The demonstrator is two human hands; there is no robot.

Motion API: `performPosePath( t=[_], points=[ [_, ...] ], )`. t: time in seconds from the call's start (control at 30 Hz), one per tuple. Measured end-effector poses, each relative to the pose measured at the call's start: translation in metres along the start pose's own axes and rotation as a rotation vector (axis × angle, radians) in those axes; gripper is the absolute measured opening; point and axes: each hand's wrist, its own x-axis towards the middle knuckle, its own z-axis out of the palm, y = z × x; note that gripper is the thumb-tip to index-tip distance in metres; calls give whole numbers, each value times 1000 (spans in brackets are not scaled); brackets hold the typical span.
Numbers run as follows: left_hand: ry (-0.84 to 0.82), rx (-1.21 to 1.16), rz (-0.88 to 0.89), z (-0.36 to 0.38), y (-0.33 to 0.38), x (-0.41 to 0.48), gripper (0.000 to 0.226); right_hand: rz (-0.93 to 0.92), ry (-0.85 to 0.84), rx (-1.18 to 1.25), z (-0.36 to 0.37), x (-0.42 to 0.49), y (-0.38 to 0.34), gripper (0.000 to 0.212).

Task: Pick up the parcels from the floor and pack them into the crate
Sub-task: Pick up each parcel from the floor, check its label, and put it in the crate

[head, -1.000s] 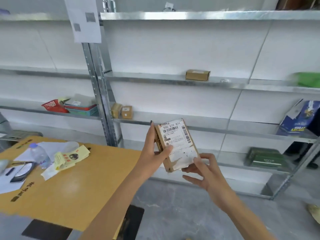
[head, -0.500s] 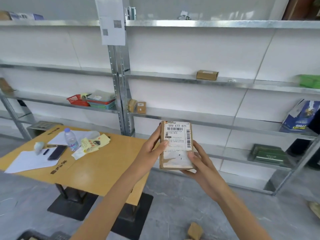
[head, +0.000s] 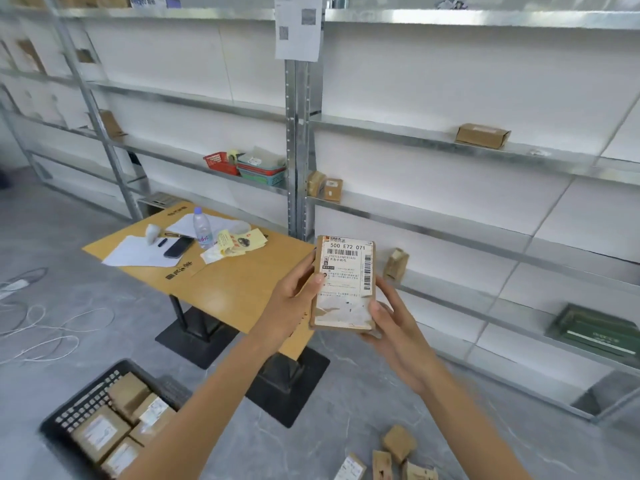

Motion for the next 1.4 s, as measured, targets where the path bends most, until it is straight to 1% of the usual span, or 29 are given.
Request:
performPosePath(
  t=[0.07,0.13,0.23,0.27,0.33,0.37,0.4,0.5,0.53,0.63,0.7,0.77,0.87,0.93,0.97,1.03,1.07,1.17,1.23,1.27,1.3,1.4],
  points=[
    [67,7,-24,-14,-2,-15,40,28,-35,29,15,3,9,75],
    [116,19,-44,-30,-1,-31,39,67,-80,80,32,6,18,78],
    [181,33,-69,-57,2,-53,38,125,-144,137,61,10,30,74],
    [202,42,-70,-66,4,-60,37,140,-167,143,71,12,34,77],
    [252,62,-75,-85,6,-75,35,156,-226,145,92,15,40,92],
    [281,69,-79,-95,7,-83,35,163,-248,145,104,15,42,94],
    [306,70,-79,-104,9,-90,35,169,-264,142,114,17,45,91],
    [384,100,-80,-137,10,-113,35,188,-283,151,151,20,52,58],
    [420,105,-86,-150,9,-120,34,196,-290,154,164,22,56,51],
    [510,146,-118,-191,8,-144,28,229,-330,155,208,23,68,46],
    [559,170,-136,-220,8,-161,26,252,-373,157,237,25,78,54],
    [560,190,-164,-252,11,-179,24,274,-401,166,267,28,90,59],
    [488,276,-207,-304,20,-207,25,317,-393,200,309,33,106,45],
    [432,312,-228,-336,23,-222,27,344,-392,217,333,37,117,46],
    [413,330,-244,-351,23,-229,29,349,-391,218,345,39,122,56],
    [379,356,-265,-376,21,-239,31,359,-389,204,369,43,132,87],
    [361,360,-271,-387,19,-242,31,360,-390,197,381,44,138,95],
    [340,349,-297,-412,7,-251,32,357,-389,182,414,46,153,98],
    [351,336,-308,-427,-2,-256,33,374,-356,187,431,47,163,102],
    [358,331,-308,-432,-5,-257,32,382,-345,184,437,48,165,101],
    [367,322,-310,-441,-10,-257,31,391,-343,175,445,51,169,97],
    [401,316,-330,-469,-25,-253,28,412,-339,168,463,67,182,66]
  ],
)
